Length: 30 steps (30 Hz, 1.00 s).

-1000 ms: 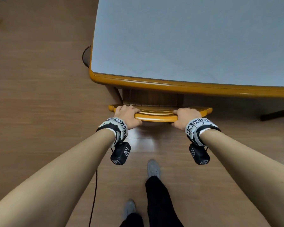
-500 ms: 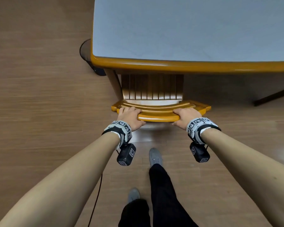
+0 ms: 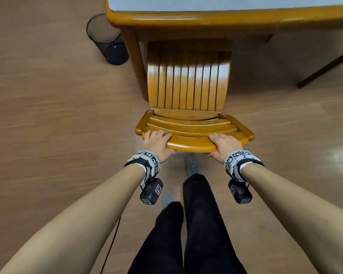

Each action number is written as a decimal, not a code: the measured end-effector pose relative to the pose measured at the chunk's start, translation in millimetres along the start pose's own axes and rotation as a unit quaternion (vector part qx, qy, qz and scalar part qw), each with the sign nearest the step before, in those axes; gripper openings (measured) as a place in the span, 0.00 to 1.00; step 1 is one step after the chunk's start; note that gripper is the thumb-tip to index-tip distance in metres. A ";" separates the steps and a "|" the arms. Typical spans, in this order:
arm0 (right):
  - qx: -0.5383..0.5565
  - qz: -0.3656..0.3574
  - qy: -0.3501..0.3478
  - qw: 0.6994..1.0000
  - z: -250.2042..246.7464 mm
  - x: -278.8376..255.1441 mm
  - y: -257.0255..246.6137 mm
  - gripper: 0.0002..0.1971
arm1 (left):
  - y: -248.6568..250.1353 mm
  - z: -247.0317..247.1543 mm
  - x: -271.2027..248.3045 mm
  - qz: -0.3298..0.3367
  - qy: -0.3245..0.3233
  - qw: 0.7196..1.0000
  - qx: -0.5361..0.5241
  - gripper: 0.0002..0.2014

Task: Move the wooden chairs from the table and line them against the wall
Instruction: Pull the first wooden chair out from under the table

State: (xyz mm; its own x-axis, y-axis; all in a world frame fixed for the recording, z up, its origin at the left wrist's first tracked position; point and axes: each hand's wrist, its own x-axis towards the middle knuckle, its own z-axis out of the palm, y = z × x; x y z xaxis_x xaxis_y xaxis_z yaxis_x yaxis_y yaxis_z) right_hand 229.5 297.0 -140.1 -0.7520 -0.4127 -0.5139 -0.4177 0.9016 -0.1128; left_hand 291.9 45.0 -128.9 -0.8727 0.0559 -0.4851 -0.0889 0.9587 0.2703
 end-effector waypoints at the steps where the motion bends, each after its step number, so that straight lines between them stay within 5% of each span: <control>1: 0.000 0.002 0.000 1.000 8.8 -12.5 -2.4 0.24 | 2.7 6.8 -12.7 0.001 -0.004 1.000 0.000 0.34; 15: -0.012 -0.034 0.024 0.999 82.5 -155.0 9.5 0.21 | 67.6 91.1 -143.0 -0.024 0.007 1.000 0.001 0.32; 30: -0.063 -0.089 -0.039 0.993 166.1 -334.2 59.3 0.17 | 198.1 218.3 -319.9 -0.099 0.011 0.994 -0.052 0.30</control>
State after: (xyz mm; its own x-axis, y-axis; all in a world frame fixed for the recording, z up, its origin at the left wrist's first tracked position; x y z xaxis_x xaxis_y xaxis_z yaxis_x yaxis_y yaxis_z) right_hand 540.8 510.0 -116.3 -0.6210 -0.5475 -0.5609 -0.6047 0.7900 -0.1018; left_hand 658.2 278.0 -101.7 -0.8437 -0.1382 -0.5187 -0.3076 0.9163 0.2563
